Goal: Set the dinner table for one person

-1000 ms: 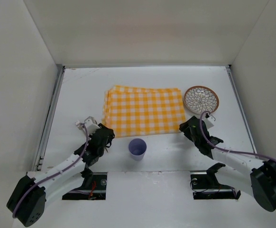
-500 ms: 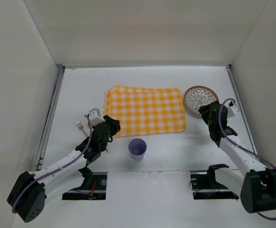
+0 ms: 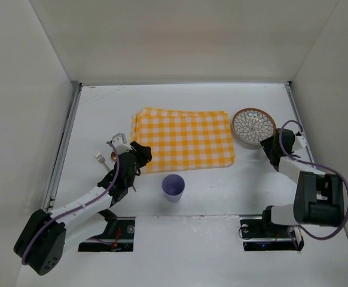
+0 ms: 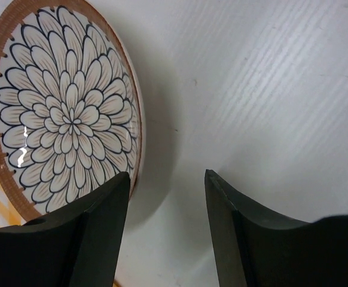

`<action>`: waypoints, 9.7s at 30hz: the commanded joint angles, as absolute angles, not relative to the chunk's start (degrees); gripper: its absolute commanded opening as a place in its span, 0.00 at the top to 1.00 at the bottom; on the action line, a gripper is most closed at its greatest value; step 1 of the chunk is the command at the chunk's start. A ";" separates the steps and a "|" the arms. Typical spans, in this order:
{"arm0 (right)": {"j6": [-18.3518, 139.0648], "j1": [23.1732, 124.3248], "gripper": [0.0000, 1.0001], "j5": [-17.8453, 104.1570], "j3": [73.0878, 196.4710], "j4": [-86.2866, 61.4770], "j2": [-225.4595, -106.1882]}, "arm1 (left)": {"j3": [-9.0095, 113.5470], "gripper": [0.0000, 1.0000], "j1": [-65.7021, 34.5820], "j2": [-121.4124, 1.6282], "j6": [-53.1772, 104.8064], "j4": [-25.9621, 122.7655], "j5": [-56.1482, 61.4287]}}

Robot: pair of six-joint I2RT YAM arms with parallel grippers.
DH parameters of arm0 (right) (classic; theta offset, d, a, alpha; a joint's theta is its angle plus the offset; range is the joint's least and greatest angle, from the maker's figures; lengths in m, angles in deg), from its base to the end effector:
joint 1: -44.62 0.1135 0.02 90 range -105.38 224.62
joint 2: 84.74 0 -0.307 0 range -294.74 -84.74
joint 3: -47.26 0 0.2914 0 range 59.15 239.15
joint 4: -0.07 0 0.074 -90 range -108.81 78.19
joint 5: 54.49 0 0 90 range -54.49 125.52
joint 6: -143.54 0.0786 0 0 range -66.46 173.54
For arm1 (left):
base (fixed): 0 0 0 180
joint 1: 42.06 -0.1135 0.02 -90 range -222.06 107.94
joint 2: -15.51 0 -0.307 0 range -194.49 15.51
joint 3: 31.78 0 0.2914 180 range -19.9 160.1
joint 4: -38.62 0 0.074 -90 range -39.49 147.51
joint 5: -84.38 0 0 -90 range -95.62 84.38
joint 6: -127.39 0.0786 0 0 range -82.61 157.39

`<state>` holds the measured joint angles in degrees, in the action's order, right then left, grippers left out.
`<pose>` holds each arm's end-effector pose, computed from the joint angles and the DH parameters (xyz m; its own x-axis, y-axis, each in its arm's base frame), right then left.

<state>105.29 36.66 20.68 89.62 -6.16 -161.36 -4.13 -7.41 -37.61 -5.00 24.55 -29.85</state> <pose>0.2981 -0.0620 0.1507 -0.1416 0.7863 -0.6013 0.7072 0.5054 0.4944 0.2171 -0.1108 0.2050 -0.2465 -0.5770 -0.7787 0.0289 0.7988 -0.6010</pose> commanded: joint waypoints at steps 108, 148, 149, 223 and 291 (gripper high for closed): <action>80.79 111.99 0.47 15.48 121.29 -40.03 -161.82 | -8.39 0.55 -12.31 -37.75 -6.90 17.63 -29.79; 80.00 59.61 0.90 18.99 141.23 -27.19 -182.56 | -8.47 0.54 -12.49 -38.71 -8.13 17.81 -28.03; 80.00 59.52 0.90 19.08 141.06 -26.93 -183.26 | -8.39 0.54 -12.40 -38.71 -8.13 17.81 -28.21; 90.63 78.68 0.48 22.51 91.84 3.31 -143.54 | 2.42 0.71 -14.68 -45.39 -14.29 61.58 -37.00; 95.91 67.34 0.40 20.31 87.89 -0.30 -137.92 | 60.70 0.97 9.93 -102.17 -15.25 41.98 -25.92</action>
<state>95.80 67.80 20.18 88.18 -2.75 -138.94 58.42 10.06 -101.85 -13.65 44.16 -26.42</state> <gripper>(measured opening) 0.599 0.061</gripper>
